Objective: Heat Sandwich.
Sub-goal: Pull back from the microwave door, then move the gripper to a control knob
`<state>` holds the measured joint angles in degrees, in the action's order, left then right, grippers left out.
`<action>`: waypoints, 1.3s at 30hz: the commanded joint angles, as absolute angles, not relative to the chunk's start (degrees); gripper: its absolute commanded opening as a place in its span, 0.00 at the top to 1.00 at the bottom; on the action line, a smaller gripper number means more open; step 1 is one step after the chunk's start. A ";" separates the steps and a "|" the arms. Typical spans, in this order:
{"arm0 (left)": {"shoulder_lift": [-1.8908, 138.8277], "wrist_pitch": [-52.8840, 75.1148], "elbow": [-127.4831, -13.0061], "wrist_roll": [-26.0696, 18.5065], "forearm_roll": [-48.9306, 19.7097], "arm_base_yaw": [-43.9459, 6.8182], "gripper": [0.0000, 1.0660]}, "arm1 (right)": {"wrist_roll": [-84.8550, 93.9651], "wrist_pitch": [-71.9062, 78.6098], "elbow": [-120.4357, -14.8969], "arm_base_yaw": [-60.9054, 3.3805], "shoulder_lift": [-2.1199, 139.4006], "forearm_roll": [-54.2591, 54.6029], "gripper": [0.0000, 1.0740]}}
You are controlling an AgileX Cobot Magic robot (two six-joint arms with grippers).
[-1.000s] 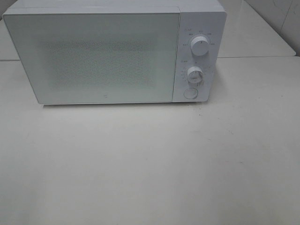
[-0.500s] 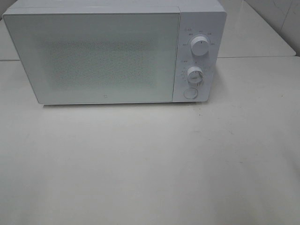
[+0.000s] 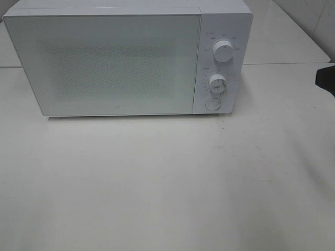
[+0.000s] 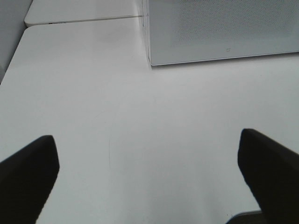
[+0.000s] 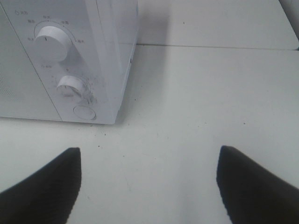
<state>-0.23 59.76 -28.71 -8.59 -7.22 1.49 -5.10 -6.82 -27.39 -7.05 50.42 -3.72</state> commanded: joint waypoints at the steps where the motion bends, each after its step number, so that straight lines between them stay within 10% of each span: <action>1: -1.72 59.13 -28.53 -8.48 -7.73 1.20 0.05 | -5.16 1.60 -27.27 -6.70 54.66 -4.01 0.29; 20: -1.72 59.13 -28.53 -8.48 -7.73 1.20 0.05 | 0.00 28.71 -27.22 -7.56 73.28 -2.06 0.29; 39: -1.72 59.13 -28.53 -8.48 -7.73 1.20 0.05 | 19.08 58.38 -19.88 -33.29 83.42 34.89 0.29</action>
